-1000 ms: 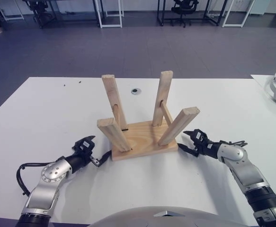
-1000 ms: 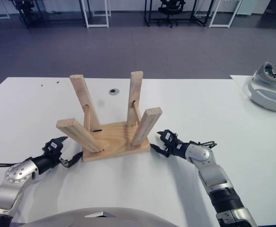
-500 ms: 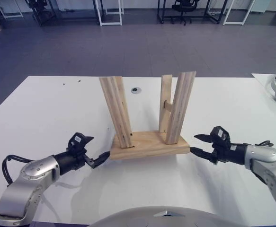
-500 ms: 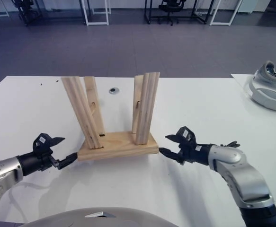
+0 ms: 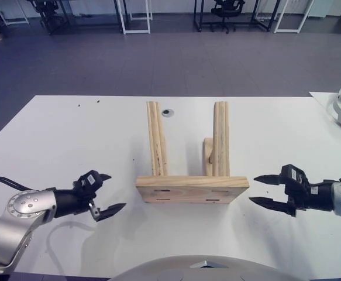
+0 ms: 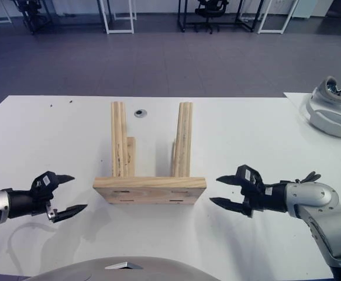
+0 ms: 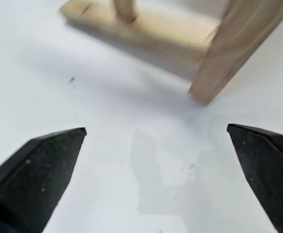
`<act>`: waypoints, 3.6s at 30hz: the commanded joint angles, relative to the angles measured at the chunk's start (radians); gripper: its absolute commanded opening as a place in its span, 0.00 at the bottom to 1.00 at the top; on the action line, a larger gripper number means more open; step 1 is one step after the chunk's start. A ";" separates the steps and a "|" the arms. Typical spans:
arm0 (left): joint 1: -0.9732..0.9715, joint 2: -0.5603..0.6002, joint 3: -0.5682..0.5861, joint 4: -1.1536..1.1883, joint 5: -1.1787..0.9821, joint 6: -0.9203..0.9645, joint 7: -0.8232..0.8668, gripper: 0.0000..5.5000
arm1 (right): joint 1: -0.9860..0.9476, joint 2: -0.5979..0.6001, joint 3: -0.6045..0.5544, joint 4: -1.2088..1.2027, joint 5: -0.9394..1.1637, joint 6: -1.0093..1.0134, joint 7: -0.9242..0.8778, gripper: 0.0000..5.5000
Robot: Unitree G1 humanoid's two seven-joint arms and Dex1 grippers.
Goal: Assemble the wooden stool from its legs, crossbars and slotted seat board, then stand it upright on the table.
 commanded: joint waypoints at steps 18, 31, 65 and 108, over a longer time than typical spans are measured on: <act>-0.369 -0.067 -0.294 0.043 -0.082 -0.075 -0.281 0.64 | -0.333 0.103 0.344 0.117 -0.047 -0.188 0.135 0.28; -0.395 -0.069 -0.330 0.052 -0.095 -0.115 -0.351 0.28 | -0.409 0.126 0.348 0.174 -0.033 -0.234 0.175 0.26; -0.790 0.249 -0.444 0.646 -1.642 0.880 0.122 0.39 | -0.965 -0.078 0.538 0.716 1.257 1.131 0.025 0.41; -0.762 -0.373 0.047 0.865 -0.103 -0.460 0.489 0.74 | -0.639 0.662 0.001 0.966 -0.159 -0.737 -0.906 0.71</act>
